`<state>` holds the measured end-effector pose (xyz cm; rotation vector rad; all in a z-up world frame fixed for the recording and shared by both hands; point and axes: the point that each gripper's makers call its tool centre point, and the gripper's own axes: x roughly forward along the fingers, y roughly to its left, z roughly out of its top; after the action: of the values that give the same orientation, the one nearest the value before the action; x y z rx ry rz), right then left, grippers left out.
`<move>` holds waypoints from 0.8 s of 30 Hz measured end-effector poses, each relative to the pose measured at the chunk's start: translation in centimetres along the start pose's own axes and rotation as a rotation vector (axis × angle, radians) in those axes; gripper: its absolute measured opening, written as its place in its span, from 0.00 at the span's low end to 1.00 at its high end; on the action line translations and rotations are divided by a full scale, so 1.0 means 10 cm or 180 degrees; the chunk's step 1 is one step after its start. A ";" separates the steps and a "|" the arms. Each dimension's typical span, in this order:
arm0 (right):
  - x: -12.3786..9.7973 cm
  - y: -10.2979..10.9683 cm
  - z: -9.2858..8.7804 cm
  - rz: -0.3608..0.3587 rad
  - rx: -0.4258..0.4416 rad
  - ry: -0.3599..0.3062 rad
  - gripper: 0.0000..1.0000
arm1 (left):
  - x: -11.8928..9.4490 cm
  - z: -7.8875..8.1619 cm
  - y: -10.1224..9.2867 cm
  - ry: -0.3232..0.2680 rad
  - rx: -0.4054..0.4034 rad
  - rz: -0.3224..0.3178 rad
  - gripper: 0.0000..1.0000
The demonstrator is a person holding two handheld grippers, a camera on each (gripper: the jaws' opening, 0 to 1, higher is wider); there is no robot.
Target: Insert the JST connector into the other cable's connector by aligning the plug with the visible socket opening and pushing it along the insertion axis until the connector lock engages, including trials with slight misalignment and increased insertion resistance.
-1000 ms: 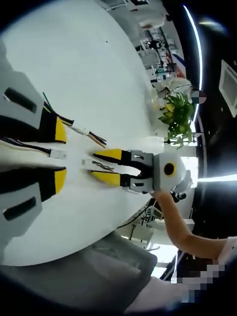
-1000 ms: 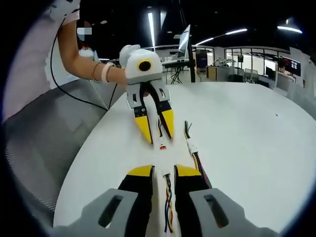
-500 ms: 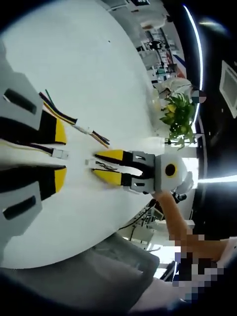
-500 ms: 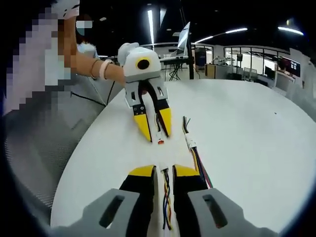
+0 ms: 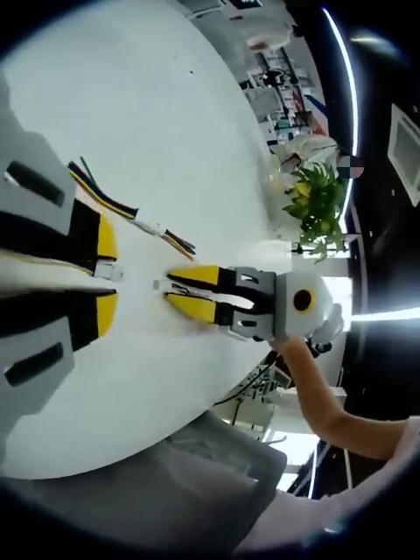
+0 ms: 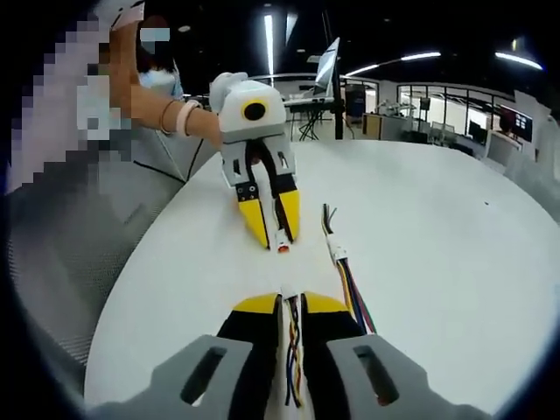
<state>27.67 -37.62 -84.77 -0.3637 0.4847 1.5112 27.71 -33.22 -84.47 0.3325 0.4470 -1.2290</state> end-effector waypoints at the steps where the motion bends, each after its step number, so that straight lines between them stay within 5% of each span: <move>1: 0.00 0.00 0.00 -0.0002 -0.0003 -0.0006 0.05 | 0.00 0.00 -0.01 -0.0005 0.0002 -0.0012 0.05; 24: -0.01 0.03 0.15 0.0060 0.0253 -0.0009 0.03 | 0.00 0.04 -0.02 0.0049 0.0013 -0.0134 0.00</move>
<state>27.46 -36.88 -83.41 -0.2957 0.5458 1.5058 27.55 -33.43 -84.13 0.3376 0.4667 -1.2691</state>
